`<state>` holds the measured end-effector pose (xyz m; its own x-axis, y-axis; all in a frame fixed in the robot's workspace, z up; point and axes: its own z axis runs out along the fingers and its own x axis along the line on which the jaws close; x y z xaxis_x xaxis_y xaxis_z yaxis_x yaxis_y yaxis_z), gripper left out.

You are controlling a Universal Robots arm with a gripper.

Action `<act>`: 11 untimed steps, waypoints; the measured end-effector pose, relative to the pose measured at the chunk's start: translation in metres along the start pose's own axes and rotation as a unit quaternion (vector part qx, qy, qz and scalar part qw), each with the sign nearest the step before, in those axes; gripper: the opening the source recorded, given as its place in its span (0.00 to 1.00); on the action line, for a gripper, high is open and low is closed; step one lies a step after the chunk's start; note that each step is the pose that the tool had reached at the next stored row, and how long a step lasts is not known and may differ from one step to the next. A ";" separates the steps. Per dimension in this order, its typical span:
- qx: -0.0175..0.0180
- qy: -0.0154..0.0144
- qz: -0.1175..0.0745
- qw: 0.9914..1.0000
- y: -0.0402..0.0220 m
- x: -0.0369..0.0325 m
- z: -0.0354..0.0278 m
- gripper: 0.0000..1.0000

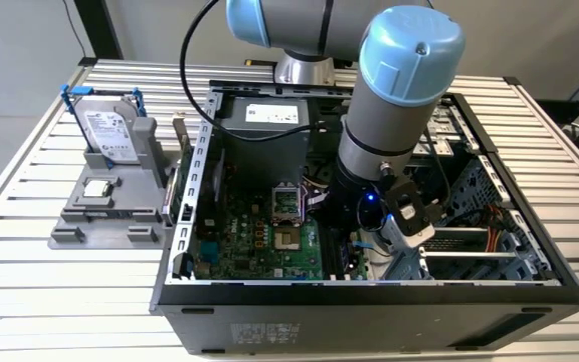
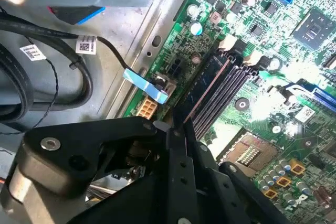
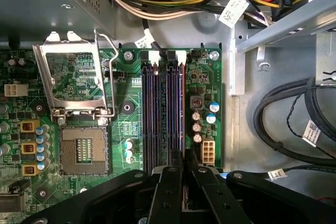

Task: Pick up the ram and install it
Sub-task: 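Press down the ram until it locks into place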

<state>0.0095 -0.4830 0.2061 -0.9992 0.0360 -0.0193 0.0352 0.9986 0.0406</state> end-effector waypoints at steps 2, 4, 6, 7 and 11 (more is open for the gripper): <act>0.000 0.000 0.000 1.000 0.0000 0.0000 0.0000 0.00; -0.001 0.000 0.000 1.000 0.0001 0.0001 0.0002 1.00; 0.000 0.000 0.000 1.000 0.0001 -0.0001 0.0001 1.00; 0.000 0.001 0.001 1.000 0.0001 -0.0003 -0.0016 1.00; 0.000 0.001 0.002 1.000 0.0008 -0.0006 -0.0194 1.00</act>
<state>0.0097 -0.4830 0.2256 -0.9991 0.0402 -0.0163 0.0395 0.9984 0.0410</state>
